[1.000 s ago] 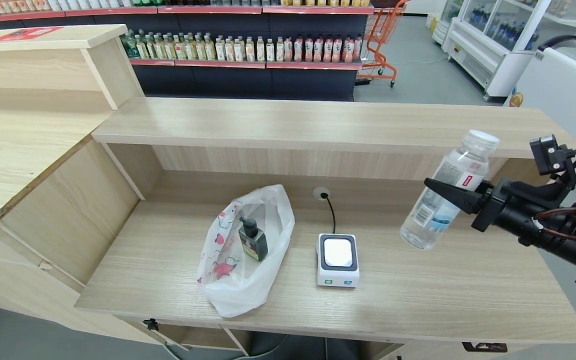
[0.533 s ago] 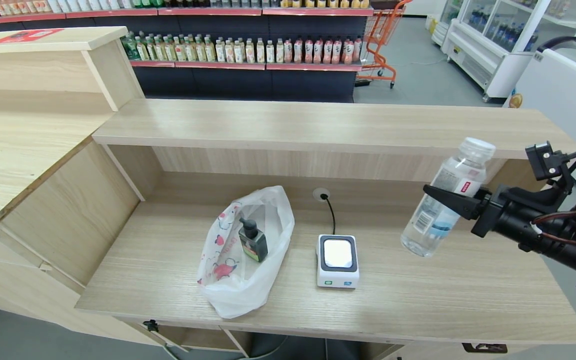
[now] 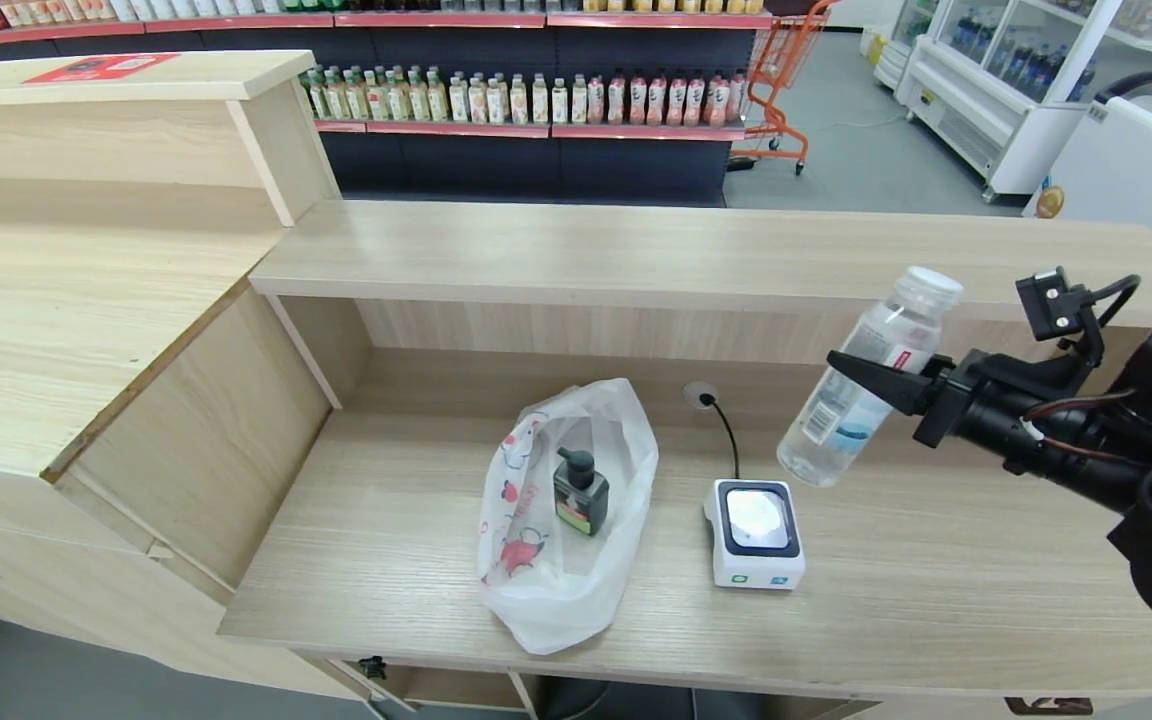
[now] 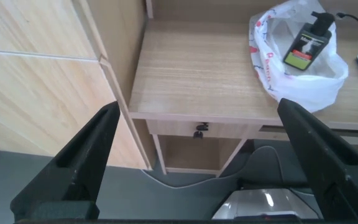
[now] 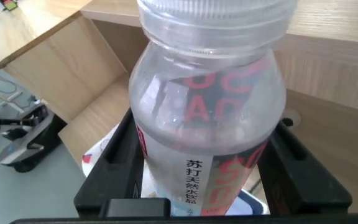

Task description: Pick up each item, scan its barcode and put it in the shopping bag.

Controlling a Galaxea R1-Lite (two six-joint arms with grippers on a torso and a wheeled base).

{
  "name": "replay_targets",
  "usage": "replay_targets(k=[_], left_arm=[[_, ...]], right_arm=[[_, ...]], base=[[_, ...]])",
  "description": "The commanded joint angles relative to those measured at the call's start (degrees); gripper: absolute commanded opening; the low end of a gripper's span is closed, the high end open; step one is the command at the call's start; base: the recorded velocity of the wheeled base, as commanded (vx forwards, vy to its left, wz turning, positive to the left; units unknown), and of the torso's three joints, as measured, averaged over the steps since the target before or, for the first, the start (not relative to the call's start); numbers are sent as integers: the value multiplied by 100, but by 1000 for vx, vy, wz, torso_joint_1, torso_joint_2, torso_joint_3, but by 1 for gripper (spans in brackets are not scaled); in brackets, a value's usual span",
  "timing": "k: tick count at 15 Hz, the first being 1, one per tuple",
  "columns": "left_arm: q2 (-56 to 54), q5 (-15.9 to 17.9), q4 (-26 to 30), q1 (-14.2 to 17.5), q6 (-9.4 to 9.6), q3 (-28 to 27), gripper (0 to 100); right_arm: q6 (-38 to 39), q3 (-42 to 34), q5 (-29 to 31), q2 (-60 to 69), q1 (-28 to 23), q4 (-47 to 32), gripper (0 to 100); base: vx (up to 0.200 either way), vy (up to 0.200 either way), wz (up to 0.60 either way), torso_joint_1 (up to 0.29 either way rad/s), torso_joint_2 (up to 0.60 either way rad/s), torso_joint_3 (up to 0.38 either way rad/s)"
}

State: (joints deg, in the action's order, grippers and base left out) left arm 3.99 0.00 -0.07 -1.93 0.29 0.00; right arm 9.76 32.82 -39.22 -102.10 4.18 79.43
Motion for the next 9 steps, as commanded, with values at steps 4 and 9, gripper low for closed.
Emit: replay_targets(k=[4, 9], left_arm=[[-3, 0, -1, -1, -3, 0, 100], [-3, 0, -1, -1, -3, 0, 100]], right_arm=[[-282, 1333, 2, -1251, 206, -411, 0], [-599, 2185, 11, -2236, 628, -367, 0]], base=[[0, 0, 0, 0, 0, 0], [0, 0, 0, 0, 0, 0]])
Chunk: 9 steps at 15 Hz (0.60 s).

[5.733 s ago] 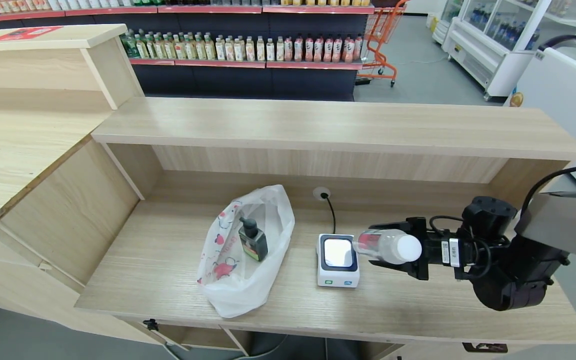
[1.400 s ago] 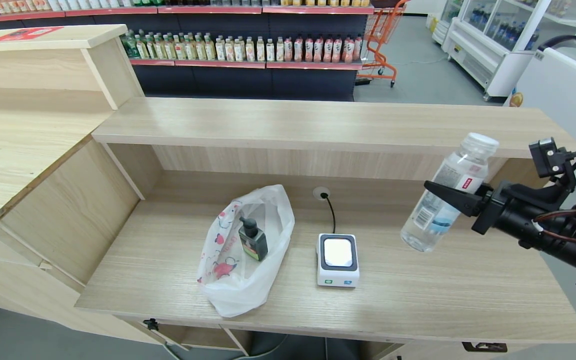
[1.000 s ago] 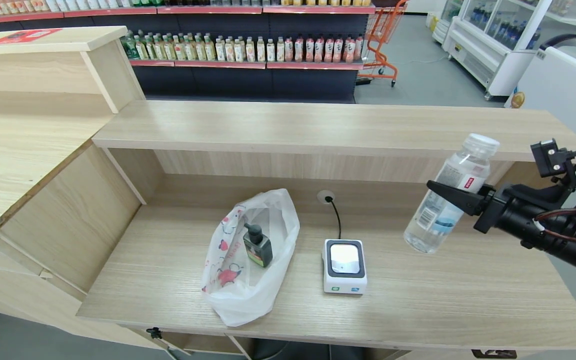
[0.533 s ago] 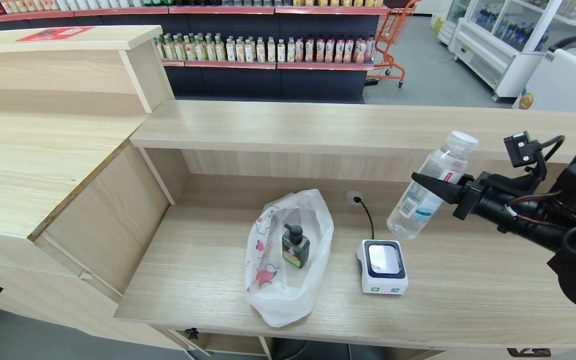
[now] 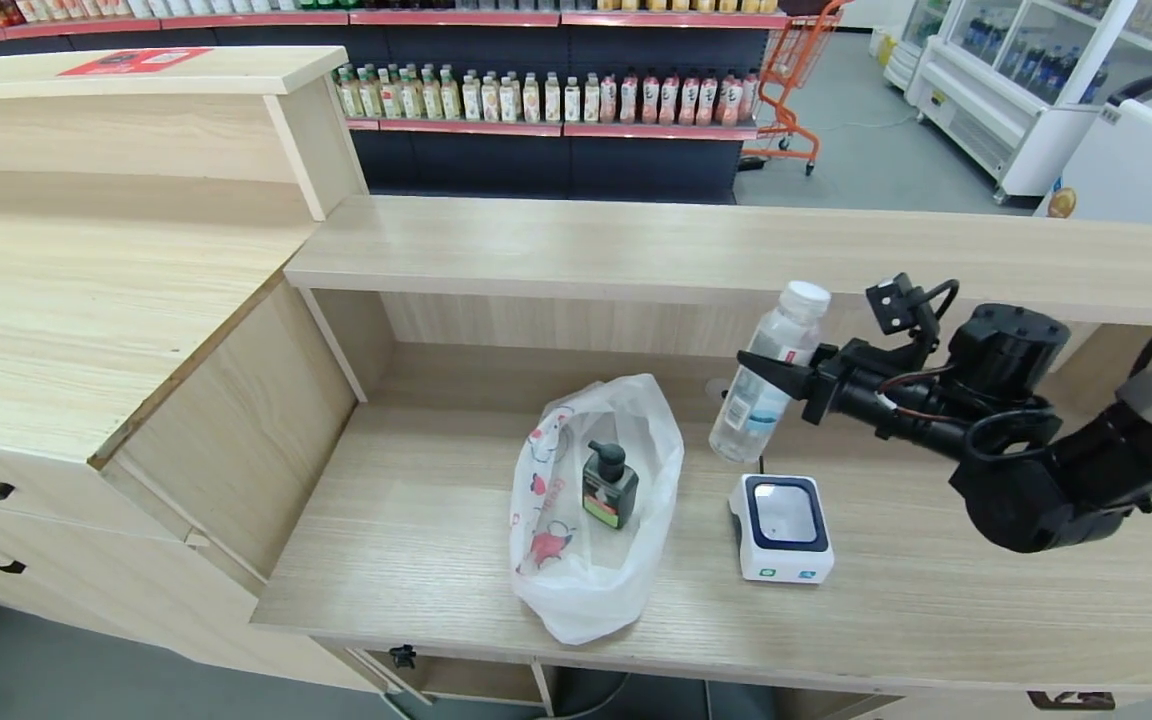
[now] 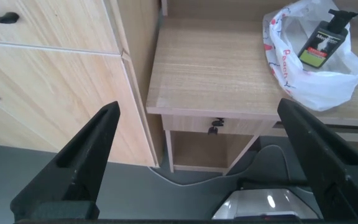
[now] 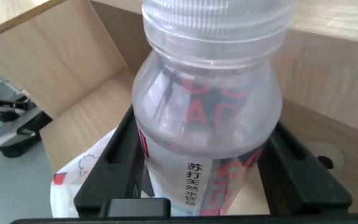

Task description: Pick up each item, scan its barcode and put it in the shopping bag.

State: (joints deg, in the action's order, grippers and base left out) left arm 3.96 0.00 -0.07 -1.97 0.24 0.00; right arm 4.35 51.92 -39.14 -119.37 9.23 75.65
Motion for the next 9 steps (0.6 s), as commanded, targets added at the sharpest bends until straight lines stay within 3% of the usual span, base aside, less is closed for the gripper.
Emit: replay_targets(k=[1, 5, 9], left_arm=[[-1, 0, -1, 4, 2, 0, 100], [-1, 0, -1, 4, 2, 0, 100], [-1, 0, -1, 4, 2, 0, 100]], right_arm=[[-145, 451, 3, -728, 202, 19, 0], [-391, 1171, 38, -1405, 378, -68, 0], [-787, 2455, 197, -2161, 712, -710, 0]], base=[[0, 0, 0, 0, 0, 0], [0, 0, 0, 0, 0, 0], [0, 0, 0, 0, 0, 0]])
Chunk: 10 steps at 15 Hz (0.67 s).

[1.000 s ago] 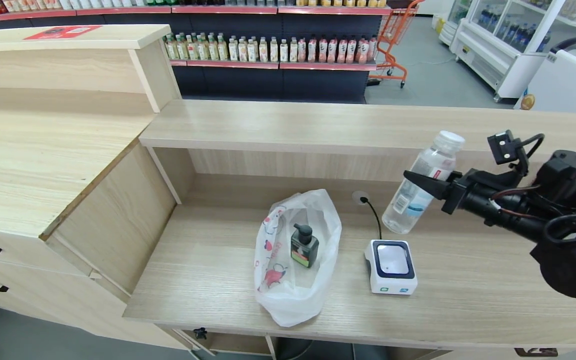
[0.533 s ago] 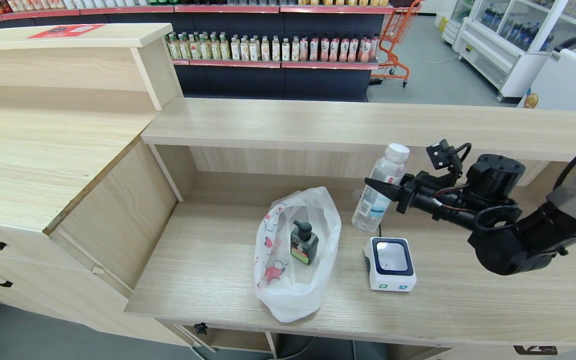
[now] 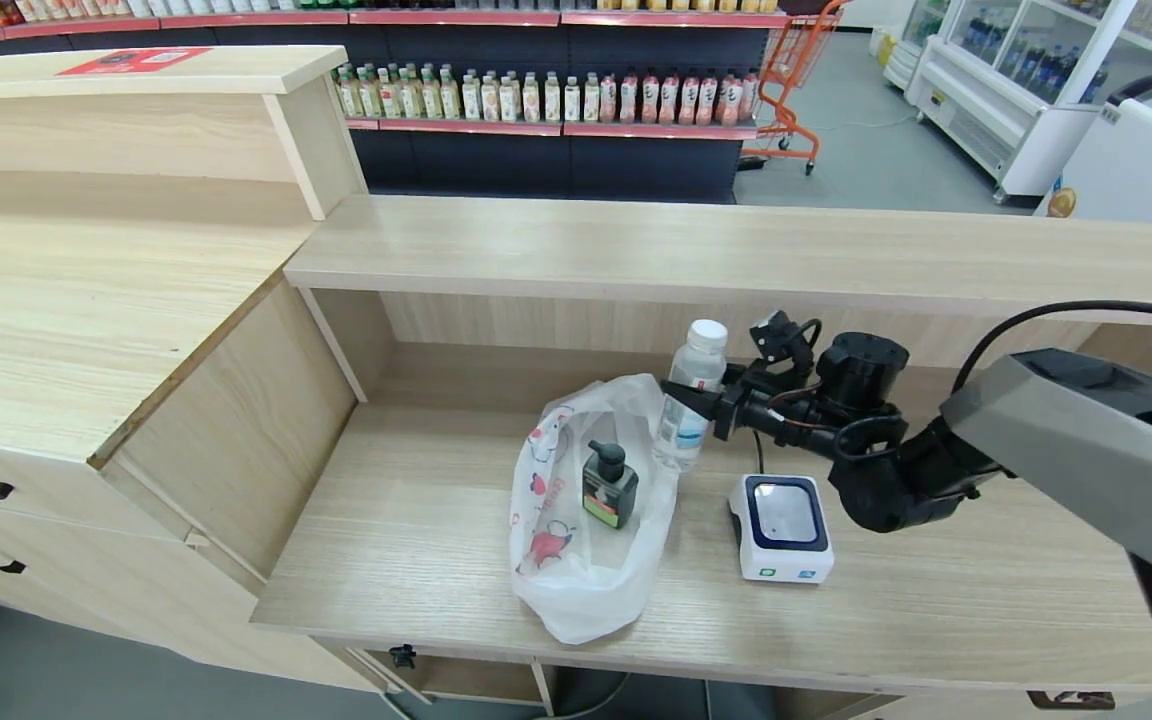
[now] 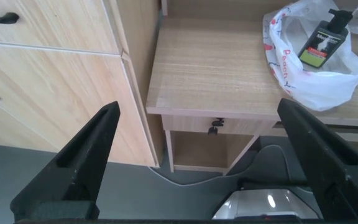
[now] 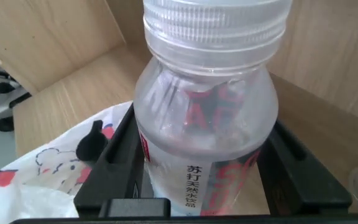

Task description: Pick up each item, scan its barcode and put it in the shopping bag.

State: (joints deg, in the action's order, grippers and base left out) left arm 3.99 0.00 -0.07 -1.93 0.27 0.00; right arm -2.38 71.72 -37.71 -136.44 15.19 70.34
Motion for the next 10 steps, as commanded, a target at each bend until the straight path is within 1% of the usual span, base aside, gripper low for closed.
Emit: replay_targets(k=[1, 2, 4, 8, 10], left_arm=[[-3, 0, -1, -1, 0, 0, 100], [-3, 0, -1, -1, 0, 0, 100], [-3, 0, -1, -1, 0, 0, 100], [-3, 0, -1, -1, 0, 0, 100], [-3, 0, -1, -1, 0, 0, 100]], right_arm=[[-114, 694, 211, -551, 177, -266, 0], [-105, 985, 369, -691, 230, -389, 0], [-114, 1248, 404, -823, 309, -477, 0], [-123, 1345, 404, -964, 459, -460, 0], [-254, 1371, 404, -1060, 467, -460, 0]], base=[[0, 0, 0, 0, 0, 0], [0, 0, 0, 0, 0, 0], [0, 0, 0, 0, 0, 0], [0, 0, 0, 0, 0, 0], [0, 0, 0, 0, 0, 0]])
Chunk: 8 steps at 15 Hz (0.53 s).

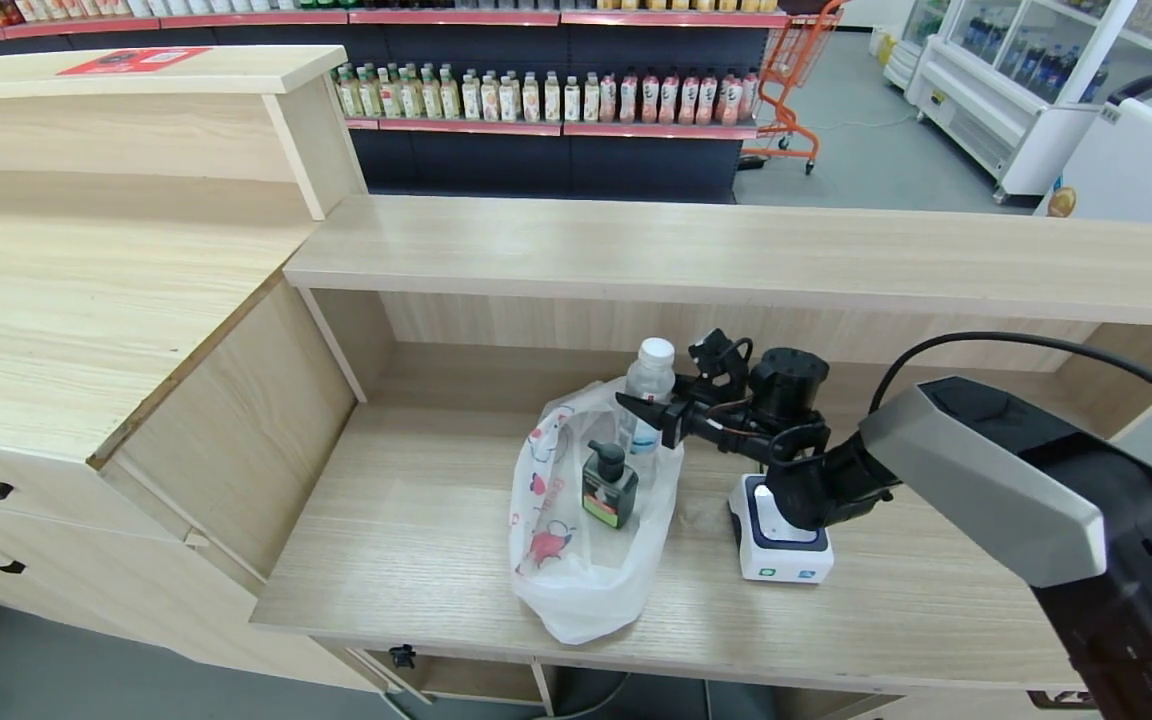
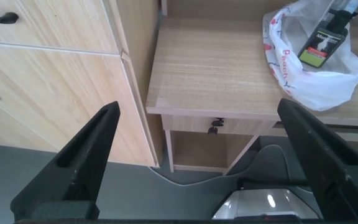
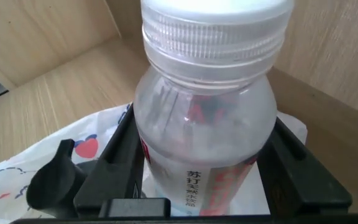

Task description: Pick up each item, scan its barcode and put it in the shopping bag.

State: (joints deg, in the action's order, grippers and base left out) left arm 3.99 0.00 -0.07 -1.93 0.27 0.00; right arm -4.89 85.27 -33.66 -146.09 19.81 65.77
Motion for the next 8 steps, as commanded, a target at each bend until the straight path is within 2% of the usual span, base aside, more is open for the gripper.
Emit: replay_targets(k=[1, 8], left_arm=[[-3, 0, -1, -1, 0, 0, 100], [-3, 0, -1, -10, 0, 0, 100]], right_arm=[[-82, 33, 8, -148, 5, 15, 0], [-821, 16, -18, -271, -30, 120, 0]], base=[[0, 0, 0, 0, 0, 0], [0, 0, 0, 0, 0, 0]])
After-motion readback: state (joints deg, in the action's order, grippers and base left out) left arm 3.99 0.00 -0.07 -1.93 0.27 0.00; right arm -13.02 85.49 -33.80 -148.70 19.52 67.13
